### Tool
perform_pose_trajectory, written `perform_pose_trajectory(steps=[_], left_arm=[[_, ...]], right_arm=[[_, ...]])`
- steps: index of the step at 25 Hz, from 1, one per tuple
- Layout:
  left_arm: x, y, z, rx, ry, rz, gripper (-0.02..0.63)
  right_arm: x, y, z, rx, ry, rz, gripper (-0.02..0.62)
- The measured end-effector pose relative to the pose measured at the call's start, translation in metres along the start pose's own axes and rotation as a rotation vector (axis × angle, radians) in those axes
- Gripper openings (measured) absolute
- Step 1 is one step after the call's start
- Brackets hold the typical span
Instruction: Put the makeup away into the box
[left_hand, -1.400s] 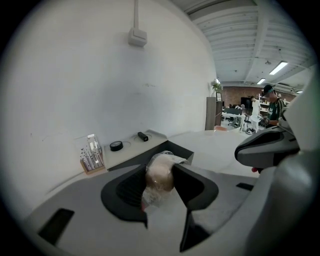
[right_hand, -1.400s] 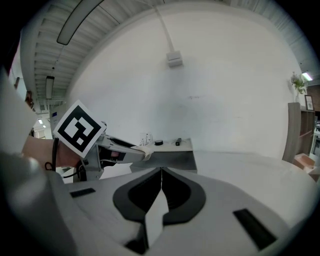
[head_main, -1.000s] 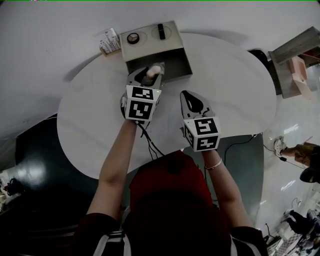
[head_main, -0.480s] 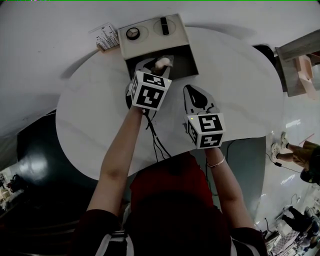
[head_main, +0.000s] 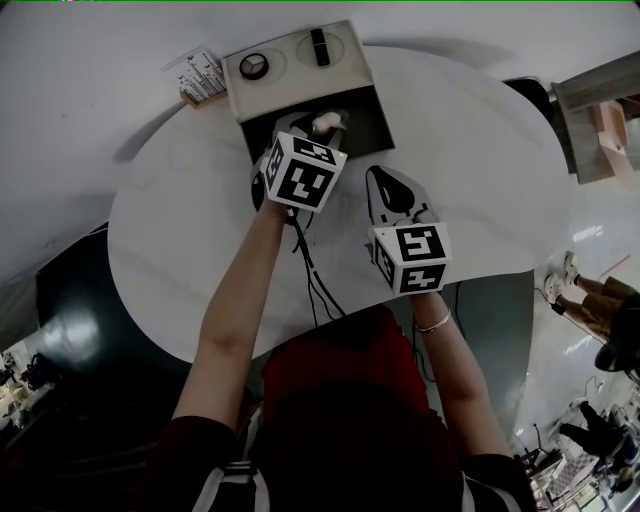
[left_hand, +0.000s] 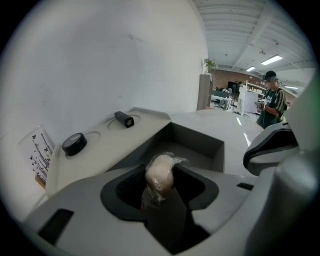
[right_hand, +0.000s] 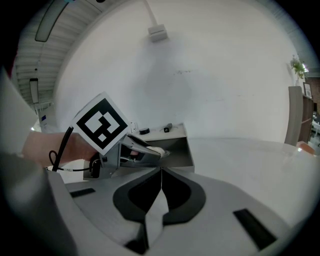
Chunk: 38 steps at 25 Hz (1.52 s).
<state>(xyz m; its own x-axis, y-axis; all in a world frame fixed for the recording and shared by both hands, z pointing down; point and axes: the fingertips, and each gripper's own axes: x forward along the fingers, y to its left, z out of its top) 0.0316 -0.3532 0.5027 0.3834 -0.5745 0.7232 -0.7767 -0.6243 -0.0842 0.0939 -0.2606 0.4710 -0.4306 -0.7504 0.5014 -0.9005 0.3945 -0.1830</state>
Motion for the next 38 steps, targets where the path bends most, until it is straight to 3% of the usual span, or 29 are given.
perform_pose_trajectory(steps=[8,21,27,38], left_arm=[[0.009,-0.007,-0.005,0.017,0.034,-0.04,0.188],[0.01,-0.006,-0.008,0.025,0.056,-0.032,0.225],[0.0,-0.005,-0.005,0.033,0.036,-0.027,0.236],[-0.032,-0.008,0.005,-0.036,-0.05,-0.049,0.233]], right_arm=[[0.001,0.0,-0.004,0.018,0.014,0.009,0.015],[-0.002,-0.002,-0.006,0.017,0.021,0.003,0.015],[-0.003,0.001,-0.003,0.014,0.012,0.007,0.015],[-0.011,0.009,0.006,0.01,-0.013,0.013,0.015]])
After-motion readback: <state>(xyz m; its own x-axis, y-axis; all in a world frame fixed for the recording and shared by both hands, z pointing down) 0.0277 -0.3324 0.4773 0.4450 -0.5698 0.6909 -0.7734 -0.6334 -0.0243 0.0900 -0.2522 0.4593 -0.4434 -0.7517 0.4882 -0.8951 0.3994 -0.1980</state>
